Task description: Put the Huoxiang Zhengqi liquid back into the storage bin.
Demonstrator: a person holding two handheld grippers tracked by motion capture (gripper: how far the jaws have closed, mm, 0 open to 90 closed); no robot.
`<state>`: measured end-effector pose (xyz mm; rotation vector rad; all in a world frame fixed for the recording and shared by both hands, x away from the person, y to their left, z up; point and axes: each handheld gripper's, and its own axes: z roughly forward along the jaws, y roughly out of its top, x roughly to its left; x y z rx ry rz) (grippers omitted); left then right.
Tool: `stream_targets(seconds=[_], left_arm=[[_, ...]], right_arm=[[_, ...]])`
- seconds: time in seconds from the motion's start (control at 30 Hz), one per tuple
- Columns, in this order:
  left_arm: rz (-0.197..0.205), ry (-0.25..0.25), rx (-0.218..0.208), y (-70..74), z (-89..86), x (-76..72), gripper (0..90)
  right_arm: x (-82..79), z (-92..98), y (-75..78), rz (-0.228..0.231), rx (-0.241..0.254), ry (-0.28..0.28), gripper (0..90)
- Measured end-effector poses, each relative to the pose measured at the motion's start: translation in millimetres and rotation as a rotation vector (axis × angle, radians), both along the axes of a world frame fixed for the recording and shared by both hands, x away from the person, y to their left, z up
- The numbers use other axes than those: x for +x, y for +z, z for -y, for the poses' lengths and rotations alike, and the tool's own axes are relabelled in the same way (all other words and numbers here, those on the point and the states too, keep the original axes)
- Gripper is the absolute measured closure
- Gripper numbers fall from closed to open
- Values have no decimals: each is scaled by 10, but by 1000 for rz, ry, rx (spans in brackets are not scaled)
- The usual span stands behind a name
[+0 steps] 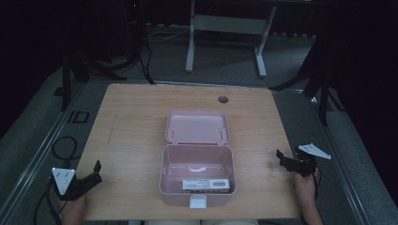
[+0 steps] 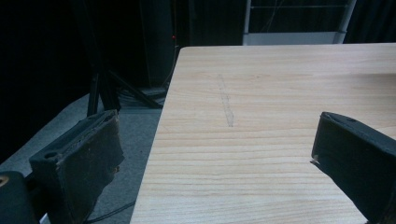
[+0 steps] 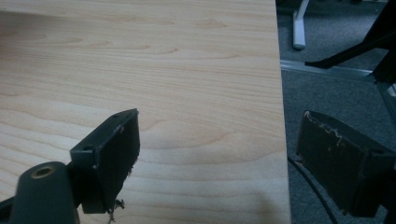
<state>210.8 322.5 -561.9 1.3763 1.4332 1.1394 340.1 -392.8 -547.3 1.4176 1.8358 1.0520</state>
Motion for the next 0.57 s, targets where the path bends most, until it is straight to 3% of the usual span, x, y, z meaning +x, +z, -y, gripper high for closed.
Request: stream_targets(seconds=[0.57], left_arm=[[3, -4, 3, 0, -1, -8, 21]], right_arm=[[24, -35, -16, -24, -23, 13, 134]])
